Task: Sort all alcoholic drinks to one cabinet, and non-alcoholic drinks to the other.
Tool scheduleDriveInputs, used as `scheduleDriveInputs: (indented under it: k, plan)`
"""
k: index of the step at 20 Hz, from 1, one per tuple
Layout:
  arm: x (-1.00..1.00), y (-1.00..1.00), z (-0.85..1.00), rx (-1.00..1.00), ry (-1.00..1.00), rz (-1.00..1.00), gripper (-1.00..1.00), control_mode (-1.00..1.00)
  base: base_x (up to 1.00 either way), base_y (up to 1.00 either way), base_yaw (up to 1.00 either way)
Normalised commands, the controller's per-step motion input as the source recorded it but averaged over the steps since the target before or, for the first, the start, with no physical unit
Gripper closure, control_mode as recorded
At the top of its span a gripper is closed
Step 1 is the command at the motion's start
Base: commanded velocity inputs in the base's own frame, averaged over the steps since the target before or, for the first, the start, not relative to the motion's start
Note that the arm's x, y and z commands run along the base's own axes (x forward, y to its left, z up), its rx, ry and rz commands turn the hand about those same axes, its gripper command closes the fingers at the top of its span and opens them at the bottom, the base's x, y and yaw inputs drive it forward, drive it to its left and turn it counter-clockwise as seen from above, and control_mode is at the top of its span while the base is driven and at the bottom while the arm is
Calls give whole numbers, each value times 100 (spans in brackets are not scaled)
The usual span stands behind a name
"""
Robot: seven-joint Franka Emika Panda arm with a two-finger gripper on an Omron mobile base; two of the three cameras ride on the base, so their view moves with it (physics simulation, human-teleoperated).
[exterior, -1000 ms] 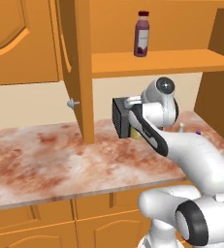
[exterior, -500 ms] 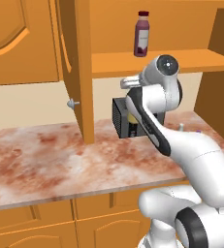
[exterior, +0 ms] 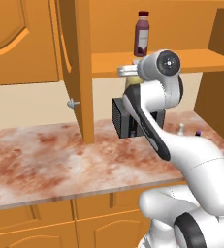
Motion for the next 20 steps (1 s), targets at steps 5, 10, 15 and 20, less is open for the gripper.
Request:
scheduleDriveInputs:
  k: [5,10,15,20]
  plan:
    - [0,0,84,0,-6,0,100,-100,0,0,0]
    - [0,0,54,0,-6,0,100,-100,0,0,0]
    - [16,4,27,0,-8,0,100,-100,0,0,0]
    - [45,0,28,0,-3,0,100,-100,0,0,0]
